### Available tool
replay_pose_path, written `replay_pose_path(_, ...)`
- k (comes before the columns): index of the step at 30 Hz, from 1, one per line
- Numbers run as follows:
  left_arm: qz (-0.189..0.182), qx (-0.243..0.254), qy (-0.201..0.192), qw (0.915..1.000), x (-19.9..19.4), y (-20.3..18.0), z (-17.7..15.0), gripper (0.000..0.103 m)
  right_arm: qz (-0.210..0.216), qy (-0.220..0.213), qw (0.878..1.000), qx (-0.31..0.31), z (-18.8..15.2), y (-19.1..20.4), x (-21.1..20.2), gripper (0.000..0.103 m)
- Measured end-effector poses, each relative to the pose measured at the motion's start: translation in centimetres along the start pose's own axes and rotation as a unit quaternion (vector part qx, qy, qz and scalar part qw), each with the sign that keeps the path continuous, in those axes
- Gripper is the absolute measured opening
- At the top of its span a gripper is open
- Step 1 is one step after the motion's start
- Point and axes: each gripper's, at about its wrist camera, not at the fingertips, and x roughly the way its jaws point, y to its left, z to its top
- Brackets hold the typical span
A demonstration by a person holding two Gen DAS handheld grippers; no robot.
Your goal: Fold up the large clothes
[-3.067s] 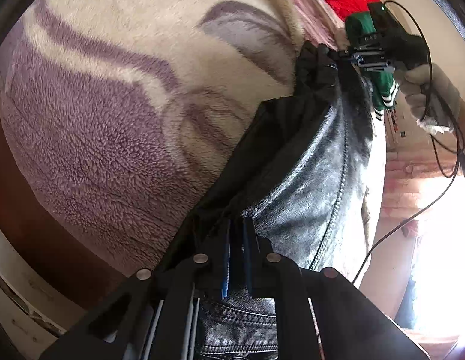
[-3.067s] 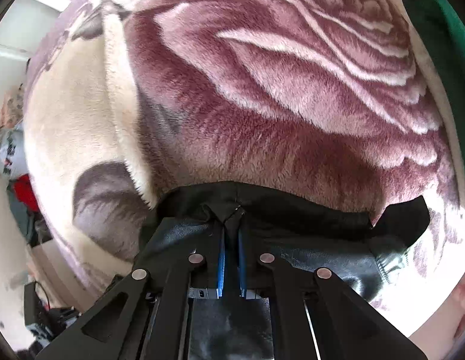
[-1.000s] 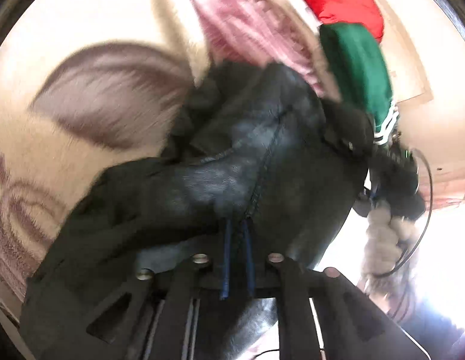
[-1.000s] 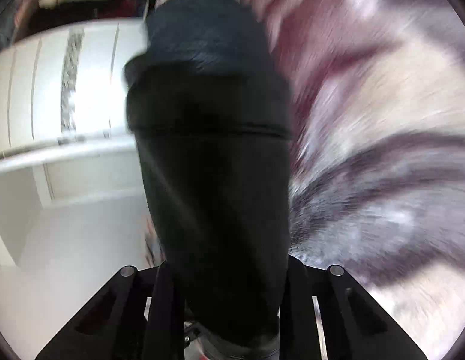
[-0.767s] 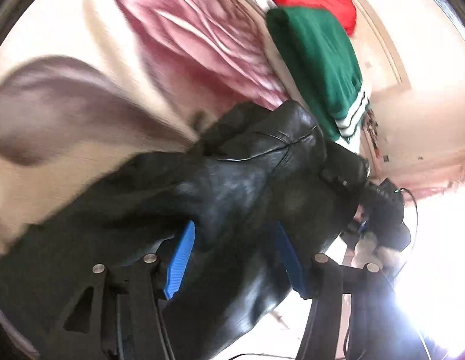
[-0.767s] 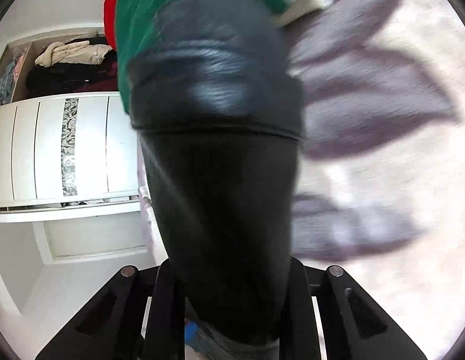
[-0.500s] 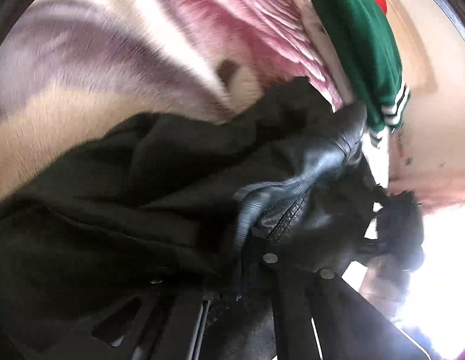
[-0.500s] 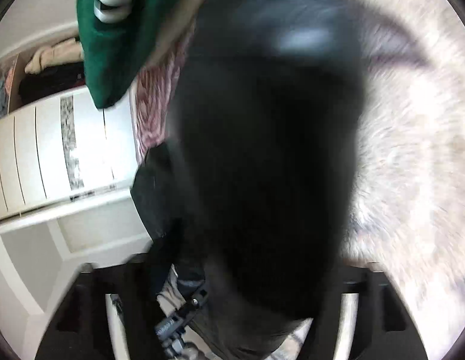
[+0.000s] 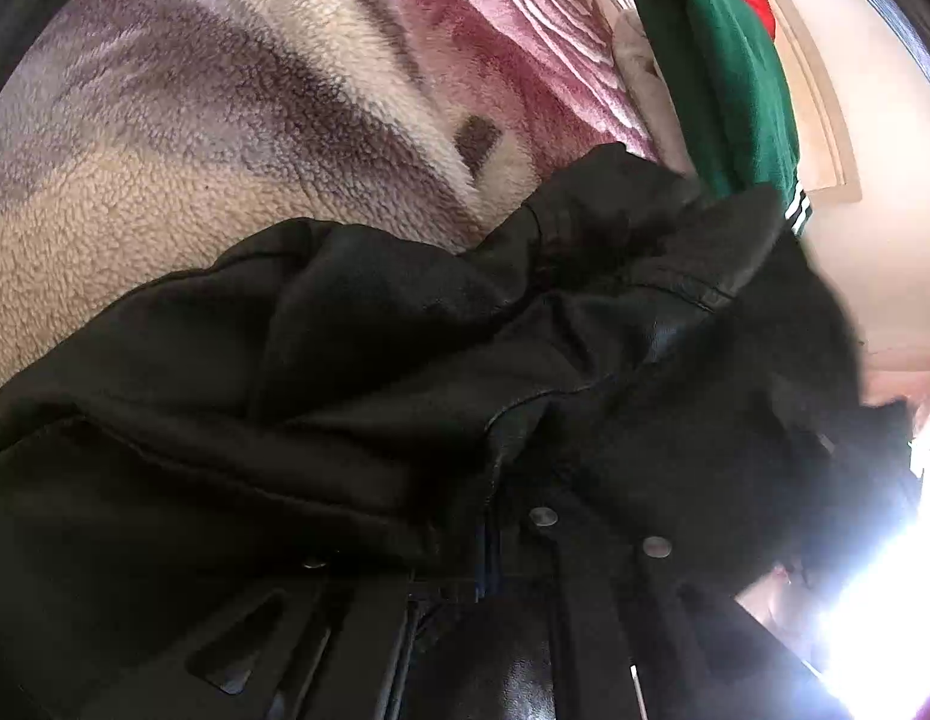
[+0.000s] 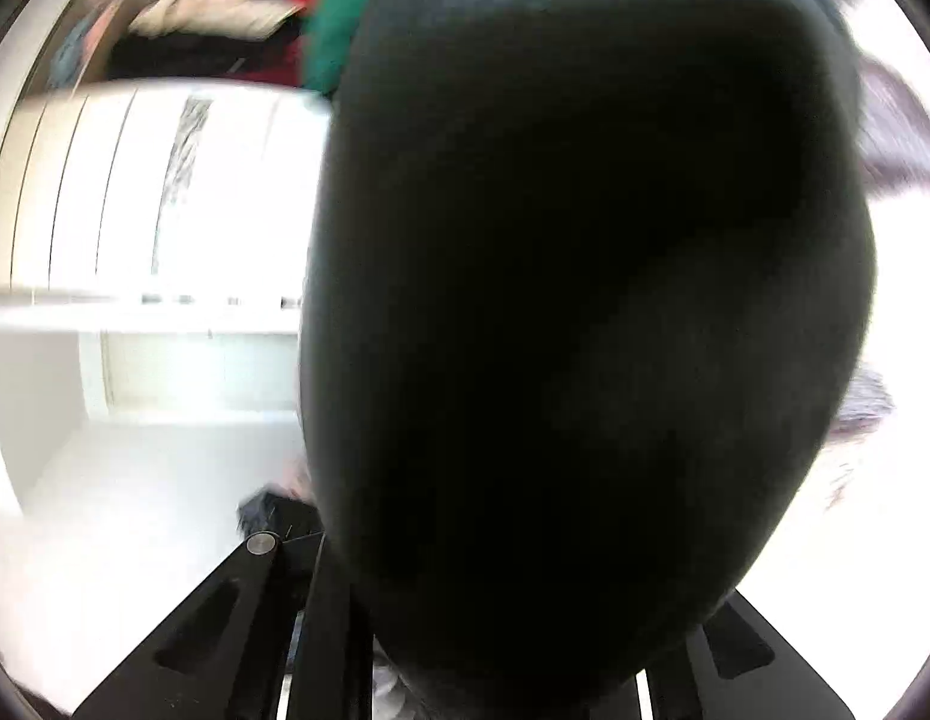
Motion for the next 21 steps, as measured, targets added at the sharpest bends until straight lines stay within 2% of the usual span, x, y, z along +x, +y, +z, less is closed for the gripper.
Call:
replay_pose_path(3, -0.021, -0.009, 0.000, 0.9997, -0.3, 0.6, -0.1, 0.004, 0.000, 0.026, 0.998, -0.061, -1.9, 4.5, 1.1, 0.019)
replay_pose_path(7, -0.049, -0.029, 0.003, 0.9984, -1.3, 1.6, -0.5, 0.004, -0.023, 0.077, 0.985, -0.155, -5.2, 9.3, 3.6, 0.019)
replay_pose_path(9, -0.069, -0.060, 0.007, 0.9958, -3.7, 2.7, -1.5, 0.003, -0.037, 0.085, 0.978, -0.189, -6.3, 10.8, 4.3, 0.018)
replay_pose_path(10, -0.083, -0.072, -0.003, 0.9939, -5.4, 3.2, -2.3, 0.003, -0.041, 0.086, 0.975, -0.201, -6.6, 11.4, 4.5, 0.018)
replay_pose_path(12, -0.092, -0.087, -0.029, 0.9916, -9.1, 4.5, -4.3, 0.003, -0.066, 0.080, 0.961, -0.255, -7.6, 13.4, 4.8, 0.018)
replay_pose_path(13, -0.095, -0.098, -0.049, 0.9895, -11.3, 5.5, -5.7, 0.003, -0.080, 0.079, 0.949, -0.293, -8.3, 14.7, 5.1, 0.018)
replay_pose_path(16, -0.066, -0.138, -0.099, 0.9833, -16.4, 9.0, -9.9, 0.004, -0.102, 0.083, 0.928, -0.349, -9.8, 17.0, 6.7, 0.018)
replay_pose_path(17, -0.066, -0.156, -0.111, 0.9793, -17.4, 10.4, -11.1, 0.004, -0.118, 0.082, 0.913, -0.382, -10.7, 18.0, 7.5, 0.018)
replay_pose_path(18, -0.071, -0.186, -0.129, 0.9715, -18.2, 12.4, -12.6, 0.004, -0.130, 0.082, 0.900, -0.408, -11.5, 18.6, 8.2, 0.018)
replay_pose_path(19, -0.078, -0.208, -0.136, 0.9655, -18.4, 13.7, -13.4, 0.004, -0.146, 0.083, 0.878, -0.449, -12.8, 19.5, 9.3, 0.018)
replay_pose_path(20, -0.100, -0.243, -0.145, 0.9538, -18.5, 15.6, -14.5, 0.004, -0.160, 0.089, 0.857, -0.481, -14.2, 20.1, 10.5, 0.018)
replay_pose_path(21, -0.107, -0.265, -0.153, 0.9460, -18.6, 16.9, -15.3, 0.004, -0.172, 0.096, 0.838, -0.509, -15.6, 20.4, 11.7, 0.018)
